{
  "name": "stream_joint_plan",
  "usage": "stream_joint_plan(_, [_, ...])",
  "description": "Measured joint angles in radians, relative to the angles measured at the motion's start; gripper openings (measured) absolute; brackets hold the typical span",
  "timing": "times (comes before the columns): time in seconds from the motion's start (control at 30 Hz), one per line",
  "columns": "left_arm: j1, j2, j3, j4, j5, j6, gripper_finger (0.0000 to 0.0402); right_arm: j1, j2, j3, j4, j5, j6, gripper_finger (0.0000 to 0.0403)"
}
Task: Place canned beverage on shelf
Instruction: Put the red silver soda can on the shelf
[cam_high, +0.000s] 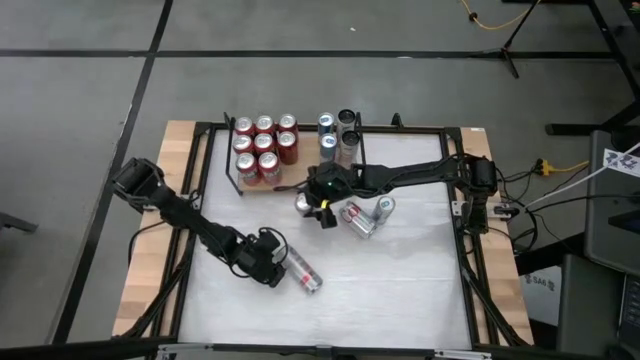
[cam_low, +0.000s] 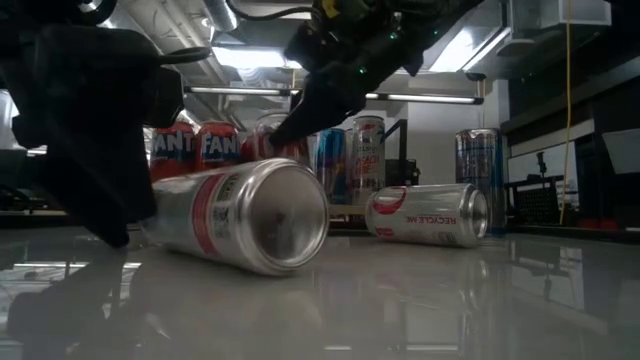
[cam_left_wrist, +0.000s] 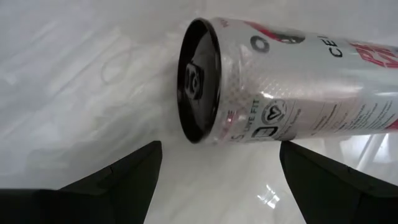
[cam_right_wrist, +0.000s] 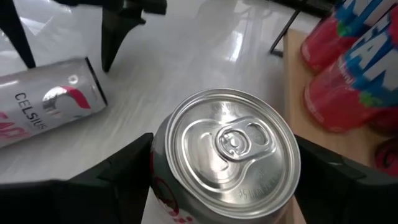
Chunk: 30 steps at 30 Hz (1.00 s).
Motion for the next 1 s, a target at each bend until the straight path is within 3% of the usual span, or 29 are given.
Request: stream_joint_plan(1.0, [0.0,0.001,0.0,0.001,-0.008,-0.003,0.0321,0.0,-0.001,0.002,-0.139,0.0,-0.002,0.0301])
